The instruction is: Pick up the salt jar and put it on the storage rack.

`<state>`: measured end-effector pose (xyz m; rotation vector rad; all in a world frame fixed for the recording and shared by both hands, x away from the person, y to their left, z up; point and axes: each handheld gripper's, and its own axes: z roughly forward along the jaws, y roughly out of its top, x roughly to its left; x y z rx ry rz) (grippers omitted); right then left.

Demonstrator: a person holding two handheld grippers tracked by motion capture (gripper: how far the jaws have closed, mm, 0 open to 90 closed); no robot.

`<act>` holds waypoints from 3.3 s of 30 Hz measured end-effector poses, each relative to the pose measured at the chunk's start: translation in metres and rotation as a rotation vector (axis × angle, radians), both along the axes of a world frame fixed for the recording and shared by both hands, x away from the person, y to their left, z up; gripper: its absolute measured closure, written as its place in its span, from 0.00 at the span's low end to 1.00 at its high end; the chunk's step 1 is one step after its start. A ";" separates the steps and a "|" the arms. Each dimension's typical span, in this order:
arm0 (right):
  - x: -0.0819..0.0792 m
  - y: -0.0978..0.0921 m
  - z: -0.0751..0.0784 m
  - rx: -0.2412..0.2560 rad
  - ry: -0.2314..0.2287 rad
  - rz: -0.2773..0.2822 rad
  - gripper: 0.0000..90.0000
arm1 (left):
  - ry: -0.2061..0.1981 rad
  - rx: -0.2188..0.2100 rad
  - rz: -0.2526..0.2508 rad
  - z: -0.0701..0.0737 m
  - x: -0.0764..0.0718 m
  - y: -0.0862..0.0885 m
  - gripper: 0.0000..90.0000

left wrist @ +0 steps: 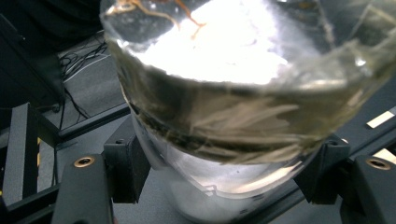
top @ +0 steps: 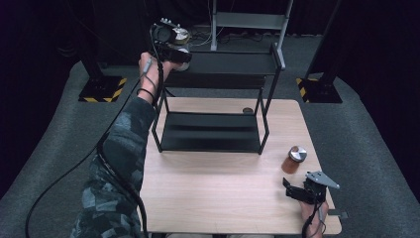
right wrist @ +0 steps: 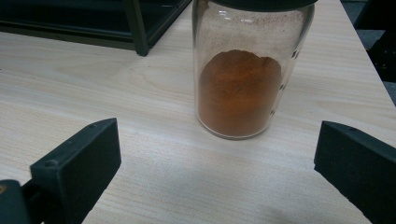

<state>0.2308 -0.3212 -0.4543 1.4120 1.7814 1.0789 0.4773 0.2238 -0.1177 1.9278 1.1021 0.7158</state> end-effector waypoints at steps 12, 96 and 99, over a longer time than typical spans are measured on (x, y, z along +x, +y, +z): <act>0.000 0.000 0.000 -0.001 0.000 -0.001 0.00 | 0.007 -0.058 0.010 -0.010 0.006 0.005 0.34; 0.000 0.002 0.000 -0.009 0.002 -0.005 0.00 | 0.181 0.327 -0.281 -0.043 -0.092 0.015 0.00; 0.000 0.002 0.001 -0.011 0.003 -0.004 0.00 | 0.198 0.326 -0.301 -0.070 -0.104 0.018 0.00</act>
